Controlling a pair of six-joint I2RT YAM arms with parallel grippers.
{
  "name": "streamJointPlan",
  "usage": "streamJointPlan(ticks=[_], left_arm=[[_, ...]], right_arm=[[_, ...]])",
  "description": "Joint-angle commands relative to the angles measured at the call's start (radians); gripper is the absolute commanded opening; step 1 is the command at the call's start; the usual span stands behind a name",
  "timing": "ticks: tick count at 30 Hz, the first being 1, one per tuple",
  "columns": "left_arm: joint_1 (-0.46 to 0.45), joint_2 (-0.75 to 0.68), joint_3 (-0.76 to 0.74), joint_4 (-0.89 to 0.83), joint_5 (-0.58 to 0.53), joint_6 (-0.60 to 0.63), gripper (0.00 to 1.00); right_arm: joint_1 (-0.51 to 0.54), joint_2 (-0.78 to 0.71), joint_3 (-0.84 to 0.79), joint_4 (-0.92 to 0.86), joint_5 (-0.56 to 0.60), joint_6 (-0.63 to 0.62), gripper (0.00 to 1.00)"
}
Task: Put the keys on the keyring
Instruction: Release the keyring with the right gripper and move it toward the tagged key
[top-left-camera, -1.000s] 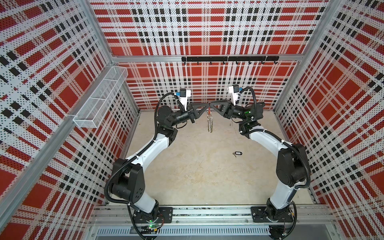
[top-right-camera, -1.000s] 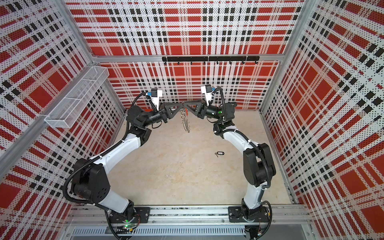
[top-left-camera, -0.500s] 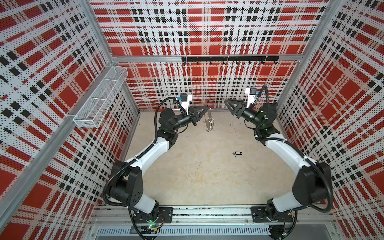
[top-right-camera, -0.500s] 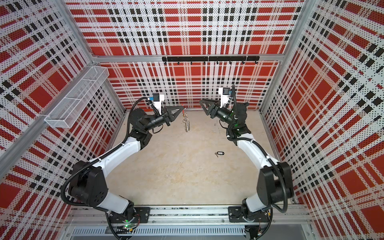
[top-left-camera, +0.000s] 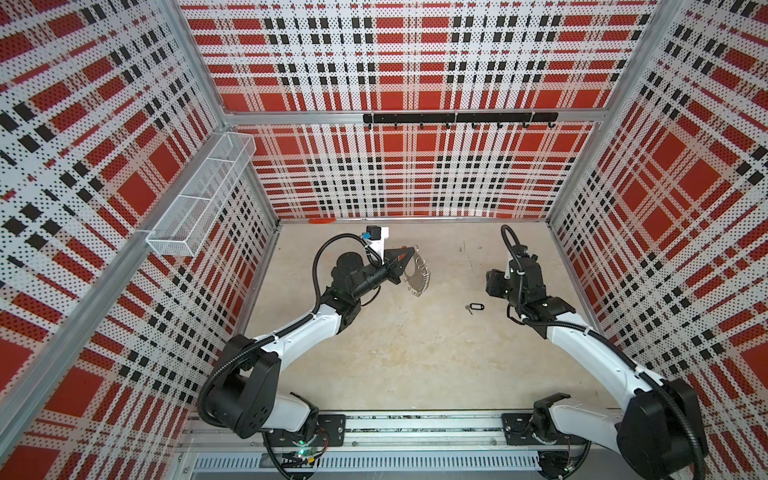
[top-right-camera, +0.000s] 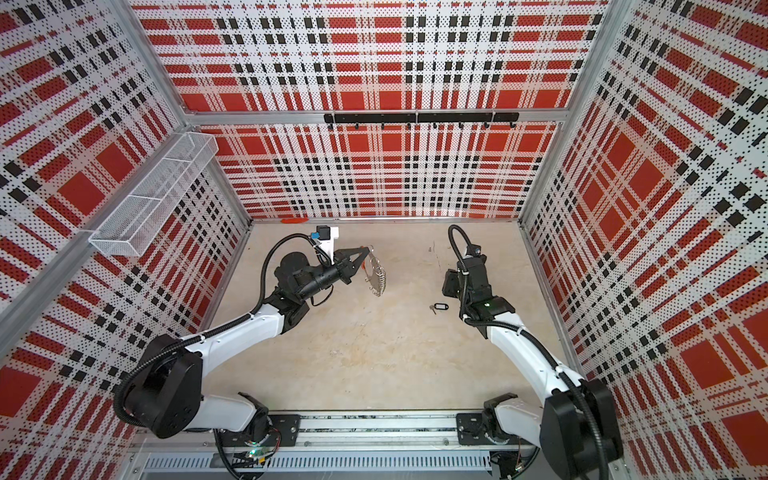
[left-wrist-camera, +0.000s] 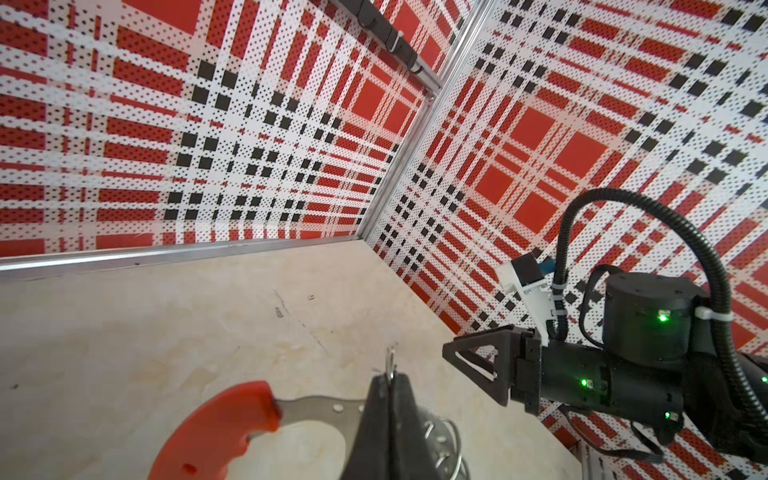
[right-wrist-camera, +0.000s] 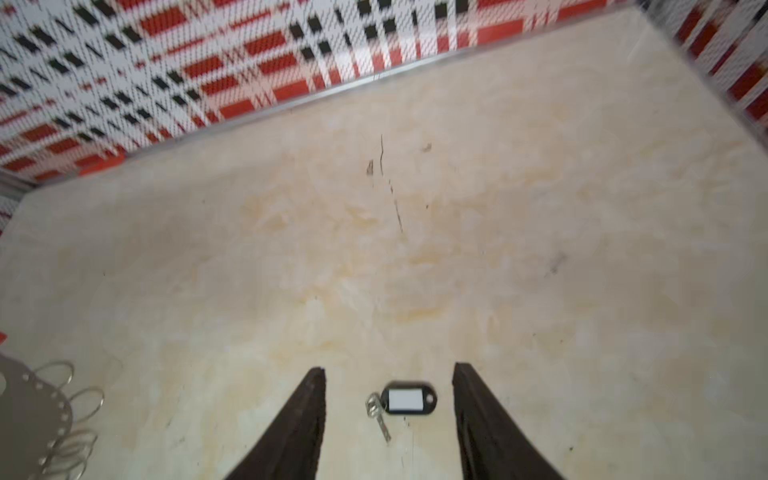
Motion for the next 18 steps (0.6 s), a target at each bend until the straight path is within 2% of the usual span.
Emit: streamJointPlan(ticks=[1,4,6,8,10,11,12,14,15,17,18], left_arm=[[-0.004,-0.046,-0.032,0.036,-0.054,0.043,0.00],[-0.010,-0.050,-0.049,0.037,-0.098,0.059,0.00],[-0.011,-0.049,-0.046,0.037,-0.102,0.060,0.00],[-0.010,-0.044,-0.028,0.030,-0.063,0.059,0.00],[-0.007,-0.047,-0.017,0.013,-0.031,0.056,0.00],[-0.008,-0.051,-0.017,0.003,-0.025,0.057,0.00],[-0.010,-0.054,-0.017,0.000,-0.020,0.058,0.00],[-0.013,-0.059,-0.018,-0.008,-0.015,0.065,0.00],[-0.017,-0.061,-0.017,-0.023,-0.015,0.074,0.00],[-0.028,-0.072,-0.015,-0.056,-0.025,0.102,0.00],[-0.034,-0.075,-0.015,-0.066,-0.039,0.128,0.00]], right_arm=[[0.007,0.063,-0.035,-0.027,-0.131,-0.017,0.51],[0.012,0.097,-0.041,-0.042,-0.170,0.048,0.49],[0.015,0.102,-0.059,-0.029,-0.156,0.157,0.49],[0.018,0.104,-0.072,-0.022,-0.132,0.339,0.50],[0.018,0.111,-0.074,-0.010,-0.134,0.468,0.49],[0.018,0.117,-0.068,0.000,-0.149,0.494,0.49],[0.019,0.125,-0.057,0.013,-0.164,0.478,0.49],[0.020,0.154,-0.009,0.011,-0.166,0.346,0.49],[0.019,0.172,0.023,-0.010,-0.139,0.257,0.49],[0.014,0.220,0.091,-0.096,-0.003,0.153,0.52],[-0.004,0.246,0.112,-0.105,0.007,0.091,0.54]])
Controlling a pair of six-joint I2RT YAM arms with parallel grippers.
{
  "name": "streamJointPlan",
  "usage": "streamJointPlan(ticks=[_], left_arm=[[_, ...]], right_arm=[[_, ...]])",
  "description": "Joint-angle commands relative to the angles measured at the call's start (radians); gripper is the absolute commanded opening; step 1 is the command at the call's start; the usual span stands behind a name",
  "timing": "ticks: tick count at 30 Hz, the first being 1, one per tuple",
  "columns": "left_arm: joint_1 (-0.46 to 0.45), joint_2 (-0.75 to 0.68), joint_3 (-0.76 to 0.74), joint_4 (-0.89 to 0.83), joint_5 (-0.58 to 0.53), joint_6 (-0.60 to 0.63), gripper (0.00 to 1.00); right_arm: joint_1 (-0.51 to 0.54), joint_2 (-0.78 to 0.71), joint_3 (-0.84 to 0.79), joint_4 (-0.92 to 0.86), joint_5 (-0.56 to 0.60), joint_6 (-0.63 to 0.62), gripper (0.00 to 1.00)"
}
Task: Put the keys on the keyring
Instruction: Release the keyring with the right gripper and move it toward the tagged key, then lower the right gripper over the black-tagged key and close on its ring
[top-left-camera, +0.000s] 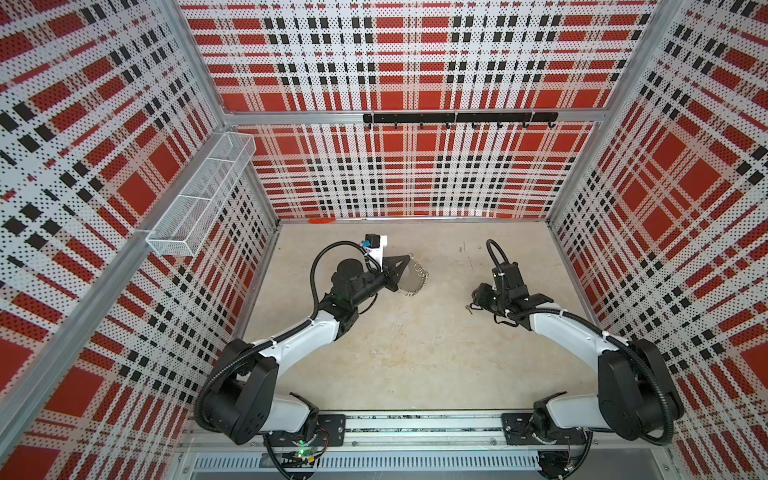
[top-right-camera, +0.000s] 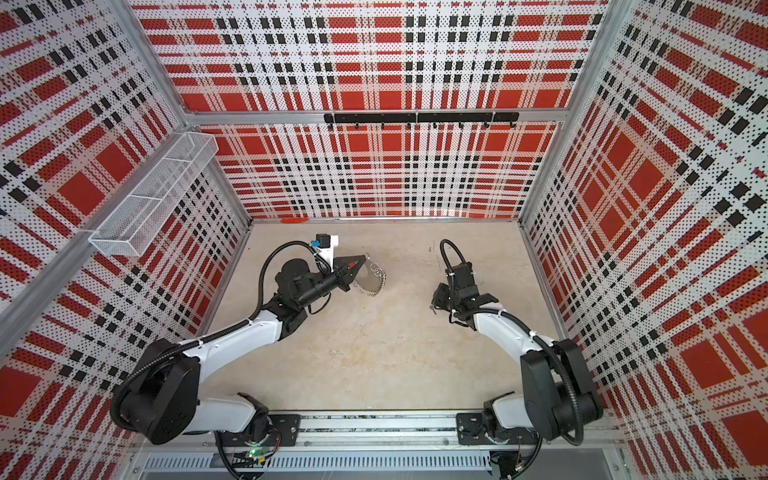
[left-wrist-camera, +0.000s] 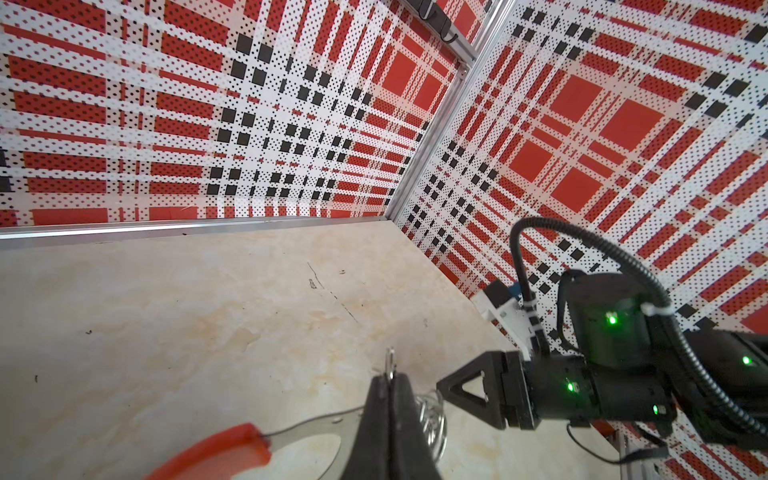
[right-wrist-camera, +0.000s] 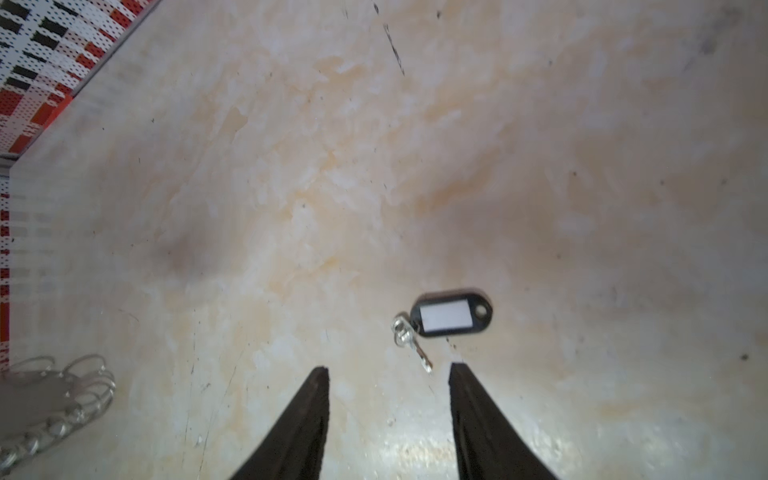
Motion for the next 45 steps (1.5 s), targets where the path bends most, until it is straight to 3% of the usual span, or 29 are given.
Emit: streamJointPlan(ticks=[1,6,12,18,28,42,45], left_arm=[[-0.024,-0.040,0.035,-0.009,-0.004,0.072,0.00],[-0.024,-0.018,0.061,-0.015,0.034,0.064,0.00],[-0.024,-0.040,0.052,-0.028,0.027,0.071,0.00],[-0.032,-0.050,0.048,-0.032,0.018,0.087,0.00],[-0.031,-0.016,0.073,-0.034,0.049,0.077,0.00],[-0.016,-0.017,0.088,-0.040,0.075,0.064,0.00],[-0.016,-0.017,0.087,-0.043,0.076,0.066,0.00]], right_arm=[[-0.032,0.071,0.079,-0.040,0.071,-0.209,0.56],[-0.115,0.204,0.132,0.025,-0.142,-0.280,0.57],[-0.140,0.339,0.179,0.047,-0.275,-0.302,0.58],[-0.140,0.354,0.109,0.076,-0.326,-0.292,0.57],[-0.096,0.191,-0.091,0.152,-0.406,-0.235,0.57],[0.012,0.194,-0.078,0.196,-0.451,-0.174,0.56],[0.016,0.136,-0.065,0.153,-0.424,-0.193,0.55]])
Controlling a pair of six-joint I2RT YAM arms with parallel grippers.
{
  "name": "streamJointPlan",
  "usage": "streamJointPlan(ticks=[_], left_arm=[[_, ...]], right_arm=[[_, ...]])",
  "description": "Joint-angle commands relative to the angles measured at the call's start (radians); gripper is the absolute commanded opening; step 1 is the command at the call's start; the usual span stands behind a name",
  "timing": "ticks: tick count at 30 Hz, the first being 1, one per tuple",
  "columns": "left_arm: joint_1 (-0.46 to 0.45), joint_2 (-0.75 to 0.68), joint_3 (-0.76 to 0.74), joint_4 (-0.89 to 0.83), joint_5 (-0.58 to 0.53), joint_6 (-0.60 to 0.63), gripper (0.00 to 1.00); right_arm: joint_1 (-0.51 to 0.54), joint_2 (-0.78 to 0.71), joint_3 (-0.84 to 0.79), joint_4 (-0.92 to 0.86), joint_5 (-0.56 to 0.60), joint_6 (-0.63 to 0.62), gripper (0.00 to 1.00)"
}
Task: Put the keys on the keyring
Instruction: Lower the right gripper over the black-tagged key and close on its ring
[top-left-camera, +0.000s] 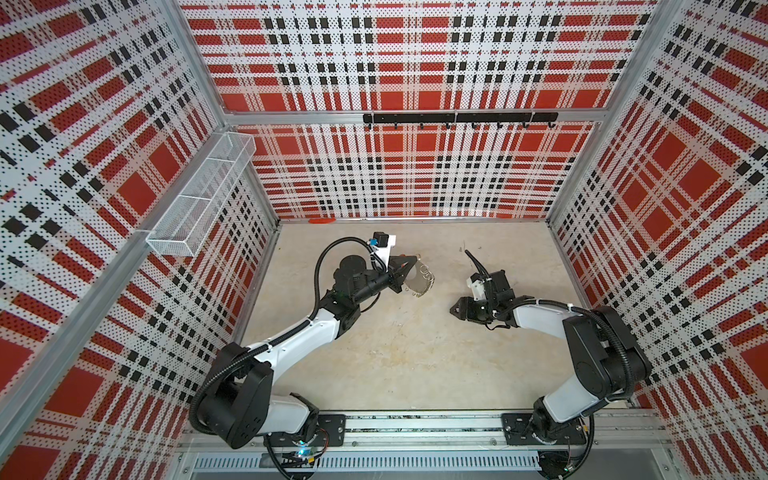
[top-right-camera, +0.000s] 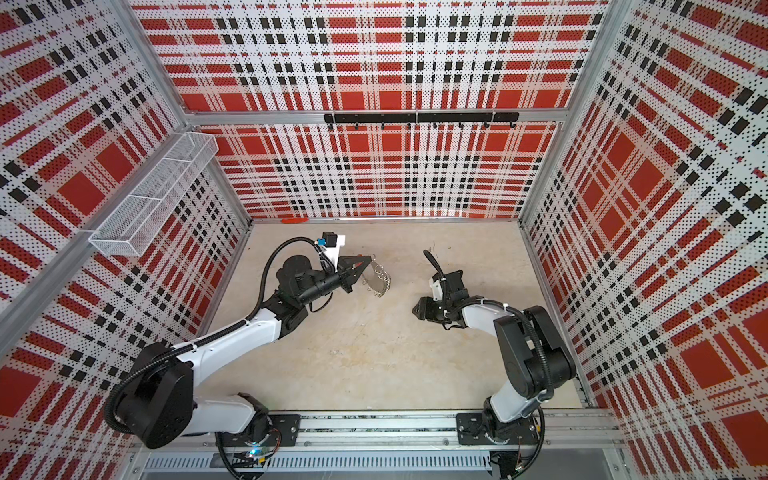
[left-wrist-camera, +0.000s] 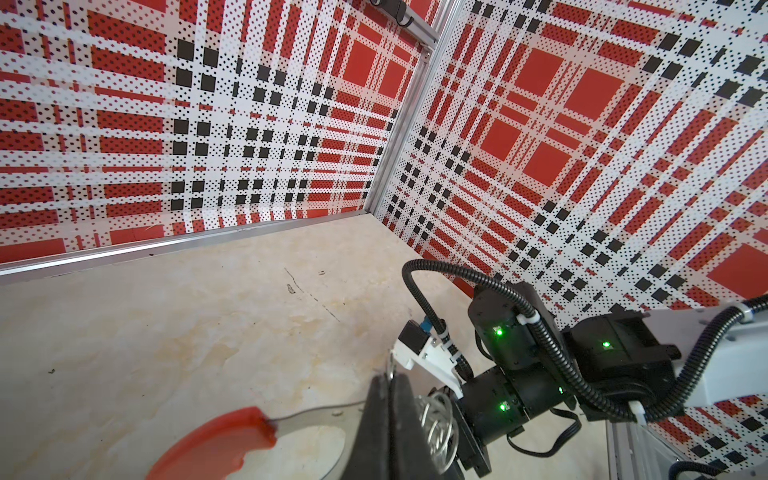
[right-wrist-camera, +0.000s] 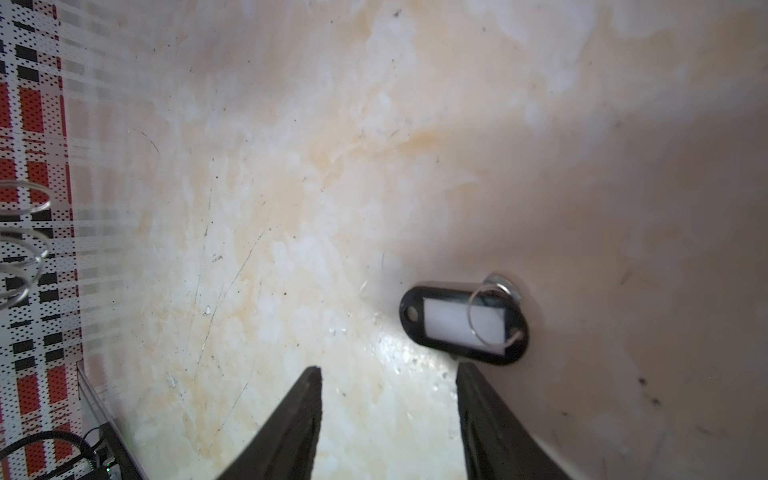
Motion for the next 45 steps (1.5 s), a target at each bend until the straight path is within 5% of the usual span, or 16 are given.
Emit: streamJointPlan(ticks=[1,7,14,45], left_arm=[[0.006,-0.005,0.034,0.019,0.018,0.004,0.00],[0.008,0.007,0.042,0.019,0.026,0.005,0.00],[0.009,-0.002,0.042,0.010,0.030,0.013,0.00],[0.014,0.015,0.079,-0.043,0.063,0.025,0.00]], right_arm=[[0.009,-0.085,0.023,-0.037,0.045,-0.034,0.54],[0.024,-0.215,0.001,-0.096,0.329,-0.254,0.45],[0.094,-0.159,0.050,-0.117,0.429,-0.472,0.38],[0.130,0.080,0.148,-0.146,0.502,-0.566,0.28]])
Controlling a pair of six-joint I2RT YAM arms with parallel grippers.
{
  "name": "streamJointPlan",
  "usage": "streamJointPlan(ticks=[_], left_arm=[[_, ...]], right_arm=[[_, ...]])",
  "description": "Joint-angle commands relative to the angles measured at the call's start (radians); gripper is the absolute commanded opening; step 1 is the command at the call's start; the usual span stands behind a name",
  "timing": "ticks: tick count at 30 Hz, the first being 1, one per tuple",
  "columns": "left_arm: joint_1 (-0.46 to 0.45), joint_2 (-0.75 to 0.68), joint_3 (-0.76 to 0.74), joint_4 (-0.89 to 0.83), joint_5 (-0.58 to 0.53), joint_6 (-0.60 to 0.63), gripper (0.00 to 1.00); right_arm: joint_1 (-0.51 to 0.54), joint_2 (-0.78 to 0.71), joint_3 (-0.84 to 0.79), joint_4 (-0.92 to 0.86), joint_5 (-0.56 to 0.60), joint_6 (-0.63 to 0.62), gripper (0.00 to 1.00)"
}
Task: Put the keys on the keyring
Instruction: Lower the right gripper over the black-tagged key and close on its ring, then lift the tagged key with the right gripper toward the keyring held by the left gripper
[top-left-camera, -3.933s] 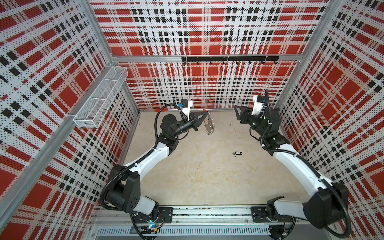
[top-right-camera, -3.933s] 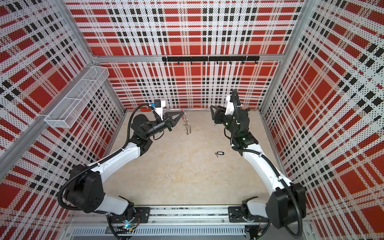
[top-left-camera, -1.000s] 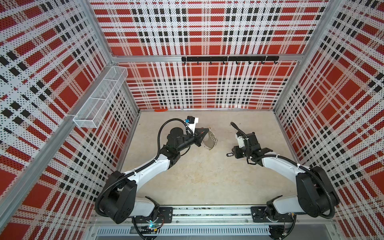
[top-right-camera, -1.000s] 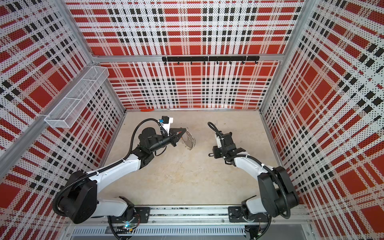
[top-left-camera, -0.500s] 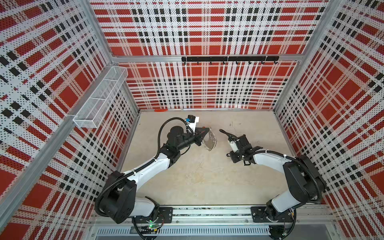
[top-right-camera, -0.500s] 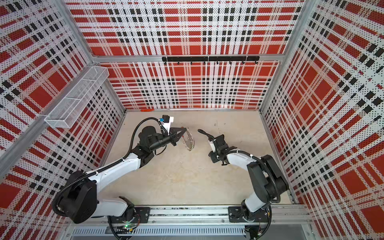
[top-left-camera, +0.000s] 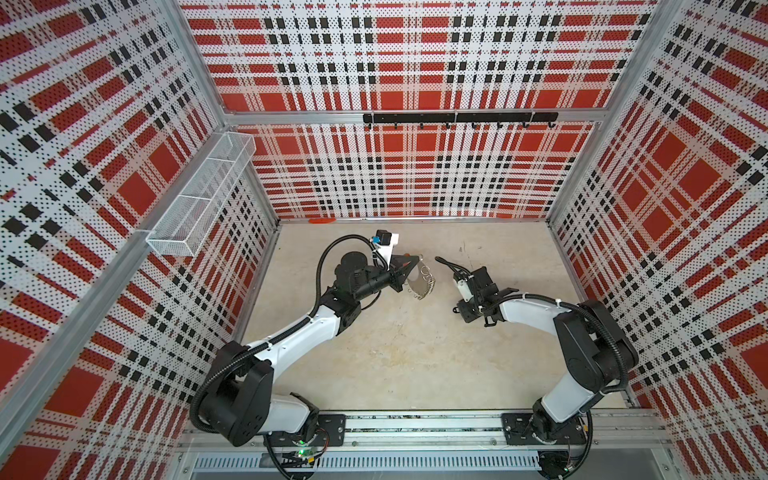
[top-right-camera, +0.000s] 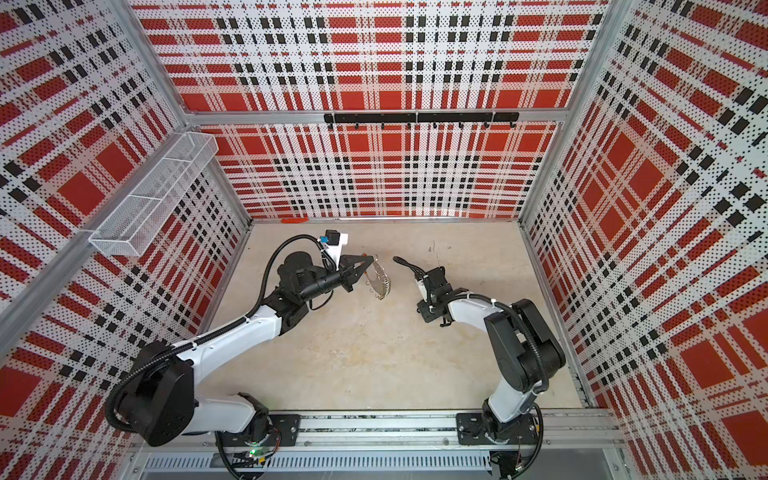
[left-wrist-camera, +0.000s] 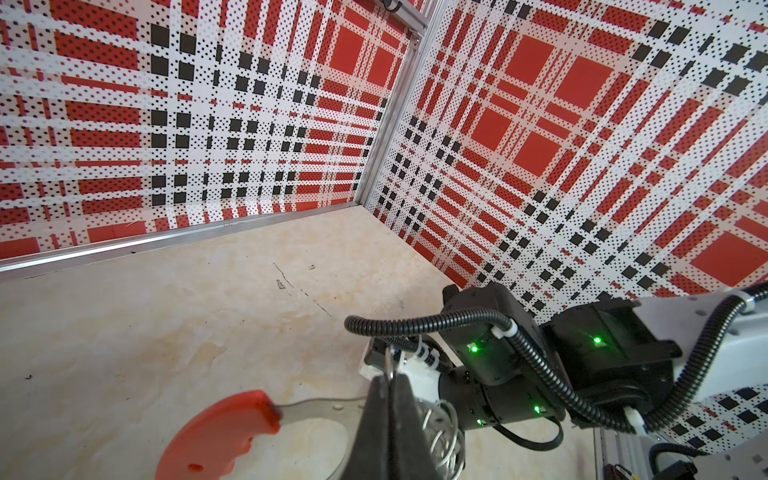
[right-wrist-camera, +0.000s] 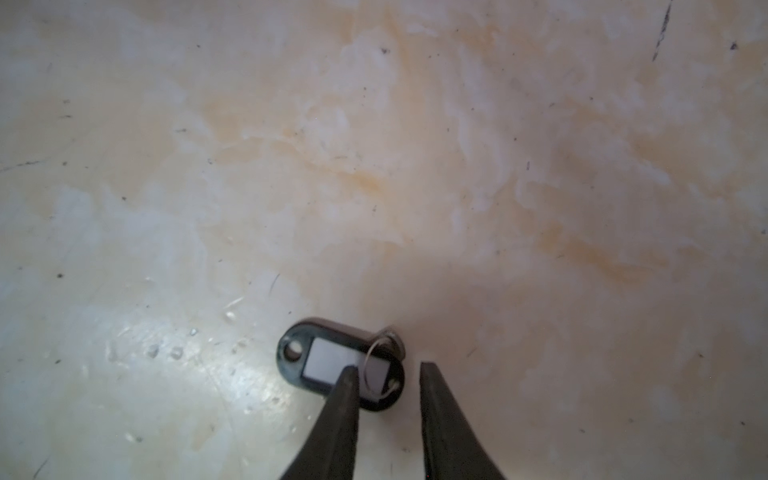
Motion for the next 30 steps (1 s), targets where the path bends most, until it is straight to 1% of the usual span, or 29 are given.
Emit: streamJointPlan(ticks=[1,4,10,11,16,22,24,27,30], left_arm=[[0.005,0.005,0.043,0.008,0.019,0.014,0.00],[0.006,0.006,0.044,0.005,0.018,0.015,0.00],[0.005,0.010,0.047,0.004,0.023,0.015,0.00],[0.006,0.010,0.048,0.004,0.024,0.015,0.00],[0.014,0.002,0.045,-0.001,0.019,0.024,0.00],[0.048,-0.042,0.035,0.010,-0.008,0.025,0.00],[0.053,-0.066,0.010,0.040,-0.022,0.041,0.01],[0.053,-0.123,-0.049,0.093,-0.071,0.104,0.01],[0.044,-0.187,-0.134,0.188,-0.104,0.221,0.01]], right_arm=[[0.008,0.013,0.017,0.006,0.009,-0.023,0.27],[0.007,0.018,0.018,0.018,0.012,-0.024,0.24],[0.007,0.016,0.026,0.023,0.018,-0.027,0.09],[0.007,0.013,0.025,0.021,0.017,-0.026,0.08],[0.008,-0.066,0.017,0.008,0.025,-0.014,0.00],[0.008,-0.212,0.012,0.000,0.039,0.015,0.00],[0.008,-0.275,0.009,0.005,-0.009,0.040,0.00],[0.006,-0.389,-0.004,0.059,-0.174,0.075,0.00],[0.005,-0.485,-0.033,0.163,-0.329,0.118,0.00]])
